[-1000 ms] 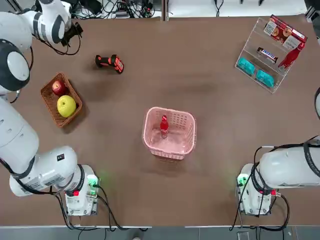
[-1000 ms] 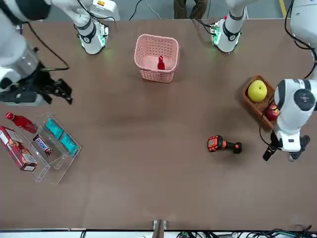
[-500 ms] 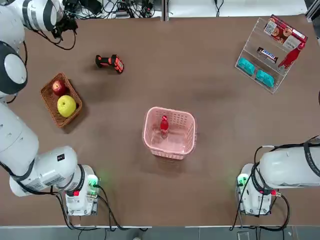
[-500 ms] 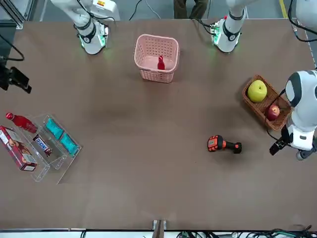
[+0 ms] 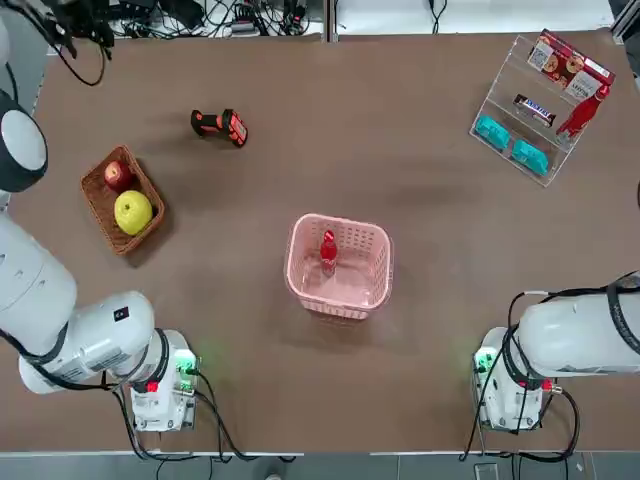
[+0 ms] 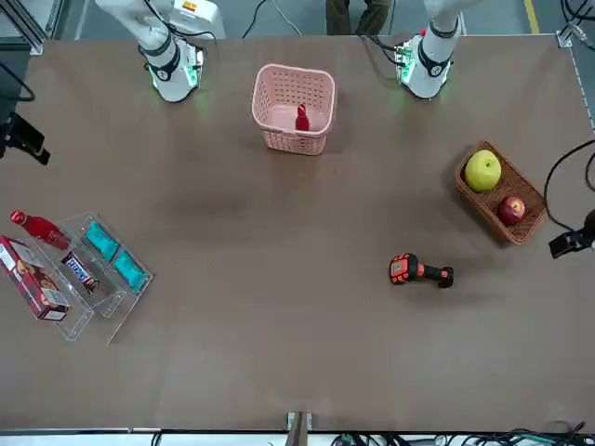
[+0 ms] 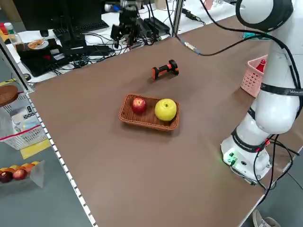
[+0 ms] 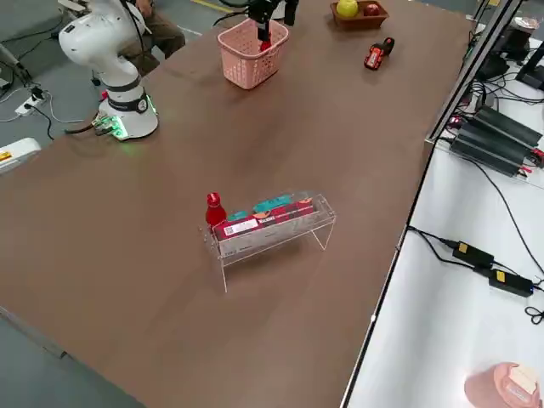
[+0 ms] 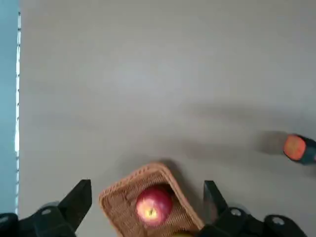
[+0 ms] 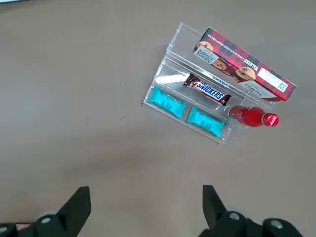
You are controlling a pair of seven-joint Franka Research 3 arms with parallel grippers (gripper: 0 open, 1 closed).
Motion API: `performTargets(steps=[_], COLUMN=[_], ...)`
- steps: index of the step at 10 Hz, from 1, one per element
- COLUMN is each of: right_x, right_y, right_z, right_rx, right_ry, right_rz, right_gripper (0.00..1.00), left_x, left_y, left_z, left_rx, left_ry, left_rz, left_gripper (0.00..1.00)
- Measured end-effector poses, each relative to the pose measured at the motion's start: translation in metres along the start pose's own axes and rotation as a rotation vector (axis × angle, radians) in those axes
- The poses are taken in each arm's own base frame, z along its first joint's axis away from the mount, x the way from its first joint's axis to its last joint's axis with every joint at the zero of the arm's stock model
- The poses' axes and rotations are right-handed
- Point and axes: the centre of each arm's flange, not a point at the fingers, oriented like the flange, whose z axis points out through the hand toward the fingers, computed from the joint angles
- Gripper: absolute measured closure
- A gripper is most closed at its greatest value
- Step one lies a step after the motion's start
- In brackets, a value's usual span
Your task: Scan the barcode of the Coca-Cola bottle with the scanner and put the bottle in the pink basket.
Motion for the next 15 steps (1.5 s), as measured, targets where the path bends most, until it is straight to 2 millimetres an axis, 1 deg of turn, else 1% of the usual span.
performTargets(steps=[2, 3, 4, 7, 8, 9, 10, 12, 13, 15], right_x=[-0.001, -0.001, -0.002, -0.004, -0.004, -0.004, -0.004, -0.004, -0.004, -0.004], right_y=[0.001, 0.001, 0.001, 0.002, 0.002, 0.002, 0.003, 0.003, 0.003, 0.003], right_z=[-0.006, -0.009, -0.011, -0.011, -0.011, -0.011, -0.011, -0.011, -0.011, -0.012], right_rx=[0.001, 0.002, 0.002, 0.000, 0.000, -0.001, -0.001, -0.001, -0.001, -0.001], right_ry=[0.012, 0.017, 0.017, 0.001, 0.000, -0.002, -0.002, -0.001, 0.000, 0.000], right_rz=[0.001, 0.001, 0.002, 0.002, 0.003, 0.003, 0.005, 0.005, 0.005, 0.005], right_gripper=[0.00, 0.00, 0.00, 0.00, 0.00, 0.00, 0.00, 0.00, 0.00, 0.00], left_x=[-0.005, -0.010, -0.017, -0.057, -0.069, -0.075, -0.076, -0.071, -0.068, -0.068], left_y=[0.044, 0.060, 0.063, 0.044, 0.041, 0.046, 0.059, 0.081, 0.088, 0.089], left_z=[-0.036, -0.056, -0.076, -0.145, -0.164, -0.175, -0.177, -0.167, -0.163, -0.162], left_rx=[-0.048, -0.085, -0.112, -0.169, -0.172, -0.170, -0.171, -0.182, -0.186, -0.187], left_ry=[-0.052, -0.057, -0.052, -0.035, -0.022, -0.008, -0.002, -0.008, -0.012, -0.013], left_rz=[-0.019, -0.022, -0.027, -0.066, -0.070, -0.059, -0.036, 0.001, 0.011, 0.014], left_gripper=[0.00, 0.00, 0.00, 0.00, 0.00, 0.00, 0.00, 0.00, 0.00, 0.00])
